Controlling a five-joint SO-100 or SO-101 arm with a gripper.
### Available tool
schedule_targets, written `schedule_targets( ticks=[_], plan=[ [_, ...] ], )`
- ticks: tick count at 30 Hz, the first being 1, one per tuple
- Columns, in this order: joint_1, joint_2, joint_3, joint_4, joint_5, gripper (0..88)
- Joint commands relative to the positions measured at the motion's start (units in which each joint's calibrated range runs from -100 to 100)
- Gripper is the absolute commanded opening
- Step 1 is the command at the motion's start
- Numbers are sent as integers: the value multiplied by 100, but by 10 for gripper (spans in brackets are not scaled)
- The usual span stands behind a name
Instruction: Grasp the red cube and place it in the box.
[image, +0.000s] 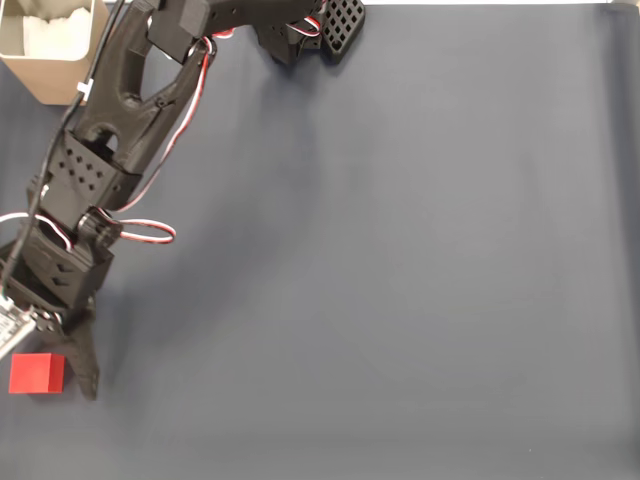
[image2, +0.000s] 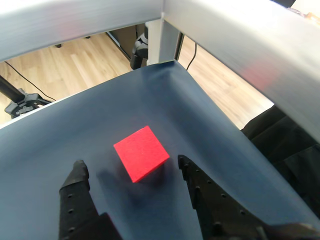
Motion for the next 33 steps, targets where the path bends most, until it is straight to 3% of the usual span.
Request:
schedule_targets(
  ticks=[1, 33],
  plan=[
    [-153, -568, -103, -93, -59, 414],
    [-224, -681, 71, -19, -112, 387]
  ],
)
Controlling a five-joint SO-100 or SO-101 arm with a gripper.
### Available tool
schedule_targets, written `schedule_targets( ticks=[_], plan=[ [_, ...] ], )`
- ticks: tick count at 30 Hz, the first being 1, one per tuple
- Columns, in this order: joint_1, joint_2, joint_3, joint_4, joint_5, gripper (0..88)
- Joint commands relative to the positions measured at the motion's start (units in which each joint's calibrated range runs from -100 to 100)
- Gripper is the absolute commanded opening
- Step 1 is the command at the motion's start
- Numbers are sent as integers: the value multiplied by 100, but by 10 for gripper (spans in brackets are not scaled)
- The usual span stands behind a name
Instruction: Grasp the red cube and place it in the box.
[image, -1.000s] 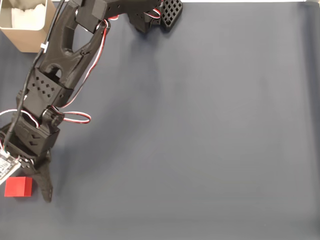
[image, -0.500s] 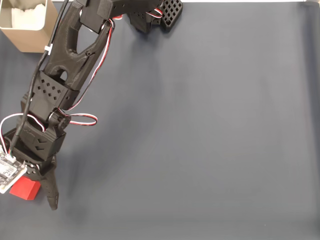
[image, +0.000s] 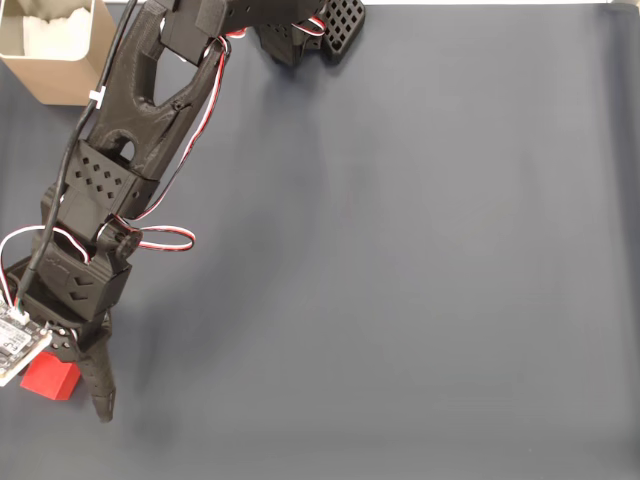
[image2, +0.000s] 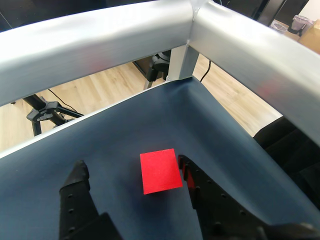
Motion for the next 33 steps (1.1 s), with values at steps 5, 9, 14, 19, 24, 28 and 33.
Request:
schedule_targets(
  ticks=[5, 9, 14, 19, 24, 28, 33],
  plan=[
    [122, -446, 89, -28, 63, 368],
    [144, -446, 135, -36, 112, 349],
    [144, -481, 226, -52, 156, 290],
    [144, -516, 226, -60, 171, 243],
    [144, -568, 235, -3, 205, 185],
    [136, -654, 235, 62, 215, 136],
    [129, -1036, 591, 79, 230, 95]
  ],
)
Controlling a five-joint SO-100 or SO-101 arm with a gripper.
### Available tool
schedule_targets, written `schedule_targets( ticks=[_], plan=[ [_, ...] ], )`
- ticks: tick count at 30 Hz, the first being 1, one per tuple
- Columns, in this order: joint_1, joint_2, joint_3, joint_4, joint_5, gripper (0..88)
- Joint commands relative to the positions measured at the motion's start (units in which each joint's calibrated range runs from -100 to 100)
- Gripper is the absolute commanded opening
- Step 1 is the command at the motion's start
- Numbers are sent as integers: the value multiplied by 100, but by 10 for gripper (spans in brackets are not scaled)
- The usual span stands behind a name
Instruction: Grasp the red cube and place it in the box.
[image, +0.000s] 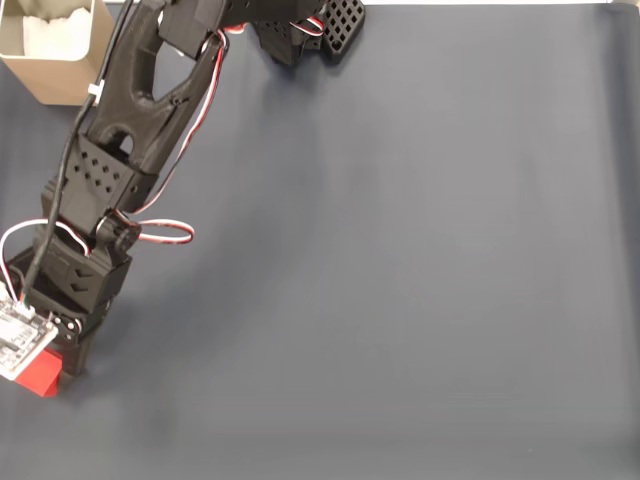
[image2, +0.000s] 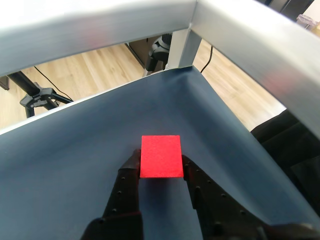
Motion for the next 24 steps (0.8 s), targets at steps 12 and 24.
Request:
schedule_targets(
  ticks=[12, 24],
  plan=[
    [5, -2317, 1153, 1097, 54, 16],
    [246, -3661, 1153, 2613, -137, 19]
  ],
)
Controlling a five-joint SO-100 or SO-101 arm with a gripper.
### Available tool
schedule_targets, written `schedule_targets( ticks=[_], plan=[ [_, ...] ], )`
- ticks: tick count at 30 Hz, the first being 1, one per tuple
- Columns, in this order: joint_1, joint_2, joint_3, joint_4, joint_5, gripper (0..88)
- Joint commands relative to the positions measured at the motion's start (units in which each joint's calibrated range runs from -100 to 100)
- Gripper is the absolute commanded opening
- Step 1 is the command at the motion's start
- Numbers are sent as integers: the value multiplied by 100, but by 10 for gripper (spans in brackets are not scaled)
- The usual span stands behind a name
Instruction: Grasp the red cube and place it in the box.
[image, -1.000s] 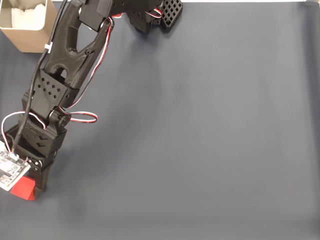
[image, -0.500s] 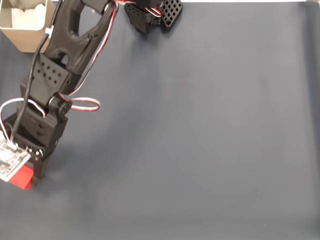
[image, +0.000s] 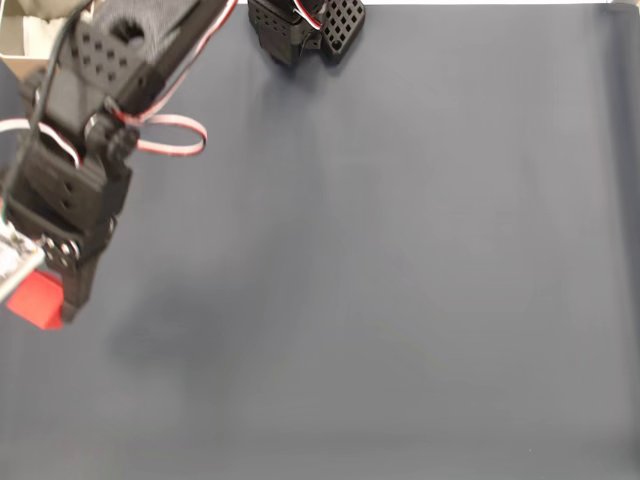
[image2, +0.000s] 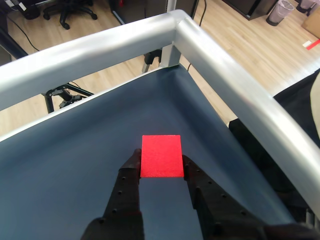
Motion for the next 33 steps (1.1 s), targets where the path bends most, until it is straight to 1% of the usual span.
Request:
schedule_targets(
  ticks=[1, 6, 14, 33],
  plan=[
    [171, -690, -68, 325, -107, 19],
    [455, -1080, -4, 710, -230, 18],
    [1037, -1756, 443, 751, -254, 14],
    [2159, -3931, 2706, 693, -342, 14]
  ],
)
